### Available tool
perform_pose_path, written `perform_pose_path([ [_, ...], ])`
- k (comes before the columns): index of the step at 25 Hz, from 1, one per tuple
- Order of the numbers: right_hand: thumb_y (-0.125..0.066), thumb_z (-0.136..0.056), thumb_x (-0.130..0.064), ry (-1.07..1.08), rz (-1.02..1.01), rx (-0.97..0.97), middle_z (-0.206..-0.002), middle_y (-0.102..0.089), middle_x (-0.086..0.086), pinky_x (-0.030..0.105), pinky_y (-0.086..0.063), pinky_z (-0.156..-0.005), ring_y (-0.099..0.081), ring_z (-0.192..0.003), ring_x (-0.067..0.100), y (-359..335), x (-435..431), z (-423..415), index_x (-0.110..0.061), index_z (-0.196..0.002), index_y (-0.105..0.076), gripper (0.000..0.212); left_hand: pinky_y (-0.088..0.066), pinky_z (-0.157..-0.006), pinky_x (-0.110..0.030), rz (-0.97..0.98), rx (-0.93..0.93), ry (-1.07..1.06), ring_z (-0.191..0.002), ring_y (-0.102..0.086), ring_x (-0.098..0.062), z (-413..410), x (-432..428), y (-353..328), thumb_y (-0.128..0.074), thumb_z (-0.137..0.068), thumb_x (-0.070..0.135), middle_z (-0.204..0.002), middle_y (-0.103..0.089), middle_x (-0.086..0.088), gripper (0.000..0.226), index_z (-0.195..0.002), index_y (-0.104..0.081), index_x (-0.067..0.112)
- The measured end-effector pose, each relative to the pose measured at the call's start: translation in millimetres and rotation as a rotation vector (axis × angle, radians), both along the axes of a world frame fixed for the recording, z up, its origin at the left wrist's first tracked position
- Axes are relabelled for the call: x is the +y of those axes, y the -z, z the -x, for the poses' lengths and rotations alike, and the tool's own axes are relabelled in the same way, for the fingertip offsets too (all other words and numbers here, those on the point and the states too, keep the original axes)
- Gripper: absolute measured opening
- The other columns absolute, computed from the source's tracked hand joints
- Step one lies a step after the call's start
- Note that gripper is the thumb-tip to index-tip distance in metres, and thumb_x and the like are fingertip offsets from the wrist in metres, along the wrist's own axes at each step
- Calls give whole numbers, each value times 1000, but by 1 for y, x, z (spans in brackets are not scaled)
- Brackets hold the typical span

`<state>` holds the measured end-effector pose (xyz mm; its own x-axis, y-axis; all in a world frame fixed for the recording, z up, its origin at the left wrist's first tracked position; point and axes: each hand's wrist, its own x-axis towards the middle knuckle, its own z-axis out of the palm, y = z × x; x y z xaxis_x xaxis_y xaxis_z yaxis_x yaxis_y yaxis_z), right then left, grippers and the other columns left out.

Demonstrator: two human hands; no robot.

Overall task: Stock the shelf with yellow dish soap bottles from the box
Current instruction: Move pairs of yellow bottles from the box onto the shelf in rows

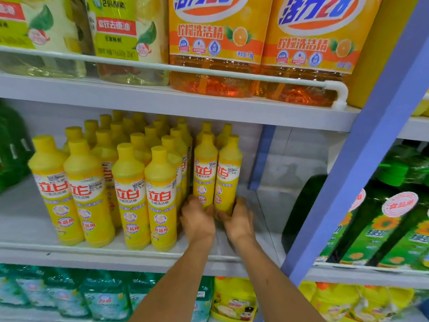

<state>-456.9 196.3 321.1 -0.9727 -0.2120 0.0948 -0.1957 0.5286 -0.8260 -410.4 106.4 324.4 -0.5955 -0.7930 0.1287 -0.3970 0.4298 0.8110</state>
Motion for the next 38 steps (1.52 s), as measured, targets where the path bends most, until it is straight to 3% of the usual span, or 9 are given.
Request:
perform_pose_path([
  [6,-80,-85,-27,-11,28,36,-126,-69,12,39,-53,-94,-66,-113,31,3,-14,14,-12,-127,-58,50,-53,-90,-46,-20,27,-39,-111,-63,-40,14,-5,7,-72,-89,32,-117,-67,-22,41,-114,-63,2],
  [23,-84,-78,-34,12,98,53,-111,-75,5,34,-57,-85,-71,-97,25,18,-26,32,-17,-119,-65,48,-51,-92,-45,-61,-16,-78,-114,-62,-40,28,-11,7,-71,-90,31,-121,-66,-22,38,-115,-61,4],
  [28,-85,-76,-39,19,96,58,-110,-75,6,39,-58,-86,-72,-97,26,22,-29,36,-17,-118,-65,51,-49,-93,-44,-24,-71,-77,-117,-61,-39,30,-11,5,-67,-93,32,-124,-64,-21,39,-119,-58,4],
  [34,-84,-78,-38,5,74,74,-109,-75,7,32,-55,-82,-71,-95,27,22,-28,38,-17,-117,-65,48,-50,-93,-44,-12,-73,-69,-117,-61,-39,30,-12,6,-68,-92,32,-125,-64,-20,40,-120,-58,5],
  [38,-82,-77,-42,-30,54,53,-111,-74,2,35,-57,-86,-70,-99,24,15,-20,31,-21,-119,-64,50,-51,-93,-44,-15,-105,-29,-117,-61,-38,24,-13,3,-66,-93,31,-126,-65,-19,38,-121,-59,6],
])
